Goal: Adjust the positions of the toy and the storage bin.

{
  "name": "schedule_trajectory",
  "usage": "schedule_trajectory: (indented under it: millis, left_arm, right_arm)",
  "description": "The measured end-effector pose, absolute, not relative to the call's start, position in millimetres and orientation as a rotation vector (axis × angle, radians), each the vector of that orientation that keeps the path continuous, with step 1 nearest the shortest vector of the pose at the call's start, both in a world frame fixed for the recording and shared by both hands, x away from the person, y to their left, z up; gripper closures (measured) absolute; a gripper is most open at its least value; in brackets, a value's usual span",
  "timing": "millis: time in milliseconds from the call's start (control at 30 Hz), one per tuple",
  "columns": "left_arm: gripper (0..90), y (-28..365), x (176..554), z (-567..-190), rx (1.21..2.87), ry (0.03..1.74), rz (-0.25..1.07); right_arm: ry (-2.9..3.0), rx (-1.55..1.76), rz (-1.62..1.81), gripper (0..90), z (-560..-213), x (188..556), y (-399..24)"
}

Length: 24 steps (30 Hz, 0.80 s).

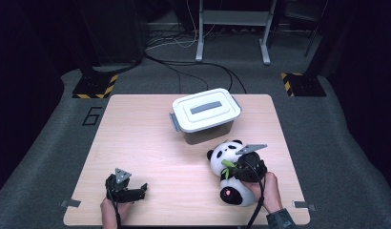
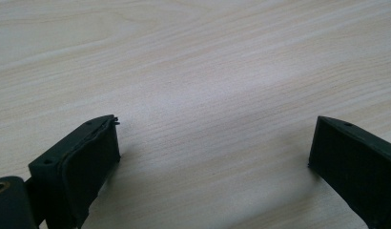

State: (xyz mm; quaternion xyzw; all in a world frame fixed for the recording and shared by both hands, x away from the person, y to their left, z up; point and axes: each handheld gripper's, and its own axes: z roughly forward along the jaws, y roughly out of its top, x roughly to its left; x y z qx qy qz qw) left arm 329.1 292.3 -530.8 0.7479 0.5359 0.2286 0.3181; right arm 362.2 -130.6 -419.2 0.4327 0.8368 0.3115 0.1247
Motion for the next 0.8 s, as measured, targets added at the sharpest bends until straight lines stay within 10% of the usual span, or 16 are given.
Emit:
schedule_trajectory:
  millis: [800]
  left_arm:
    - [2.8, 291.9, 329.2, -531.1, 1.958, 1.412, 0.602]
  right_arm:
    - [2.498, 1.051, 1.107, 72.4, -392.3, 346.2, -77.4]
